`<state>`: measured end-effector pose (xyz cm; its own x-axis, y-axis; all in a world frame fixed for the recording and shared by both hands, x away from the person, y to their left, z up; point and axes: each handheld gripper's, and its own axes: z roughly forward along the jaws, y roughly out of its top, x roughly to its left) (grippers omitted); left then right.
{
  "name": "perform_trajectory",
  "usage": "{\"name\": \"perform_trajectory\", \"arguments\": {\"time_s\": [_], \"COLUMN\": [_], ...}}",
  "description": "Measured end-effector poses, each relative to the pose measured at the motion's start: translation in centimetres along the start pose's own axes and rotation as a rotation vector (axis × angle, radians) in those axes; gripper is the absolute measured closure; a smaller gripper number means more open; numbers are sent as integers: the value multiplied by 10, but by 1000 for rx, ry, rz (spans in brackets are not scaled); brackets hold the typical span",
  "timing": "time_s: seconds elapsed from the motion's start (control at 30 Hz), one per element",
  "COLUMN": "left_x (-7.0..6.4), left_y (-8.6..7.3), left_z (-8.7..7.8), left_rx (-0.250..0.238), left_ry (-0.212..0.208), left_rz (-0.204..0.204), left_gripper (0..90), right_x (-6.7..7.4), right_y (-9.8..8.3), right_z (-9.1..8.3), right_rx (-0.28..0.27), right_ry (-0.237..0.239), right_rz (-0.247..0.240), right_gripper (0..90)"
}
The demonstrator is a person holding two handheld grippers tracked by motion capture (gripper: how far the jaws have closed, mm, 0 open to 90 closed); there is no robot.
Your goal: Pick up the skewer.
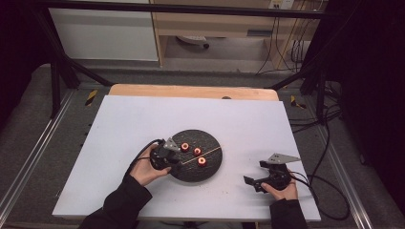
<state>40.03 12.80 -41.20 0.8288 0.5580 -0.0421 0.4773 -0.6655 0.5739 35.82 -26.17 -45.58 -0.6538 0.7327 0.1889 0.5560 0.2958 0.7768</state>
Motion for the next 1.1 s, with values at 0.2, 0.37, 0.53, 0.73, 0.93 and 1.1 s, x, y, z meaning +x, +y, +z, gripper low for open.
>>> {"name": "perform_trajectory", "arguments": {"time_s": [0.2, 0.37, 0.53, 0.73, 0.93, 1.1], "left_x": [-2, -3, -5, -7, -9, -10], "left_y": [5, 8, 11, 13, 12, 10], "left_z": [7, 11, 15, 14, 8, 2], "left_rx": [34, 66, 91, 86, 63, 41], "left_ry": [1, 1, 16, 29, 35, 40], "left_rz": [20, 34, 62, 86, 91, 87], "left_gripper": [771, 828, 857, 879, 885, 886], "right_x": [0, 0, 0, 0, 0, 0], "right_y": [0, 0, 0, 0, 0, 0], "right_z": [0, 0, 0, 0, 0, 0], "right_rx": [-1, -2, -2, -3, -2, -5], "right_ry": [1, 2, 3, 4, 2, 3], "right_rz": [0, 4, 3, 4, 3, 7], "right_gripper": [14, 14, 14, 13, 13, 13]}}
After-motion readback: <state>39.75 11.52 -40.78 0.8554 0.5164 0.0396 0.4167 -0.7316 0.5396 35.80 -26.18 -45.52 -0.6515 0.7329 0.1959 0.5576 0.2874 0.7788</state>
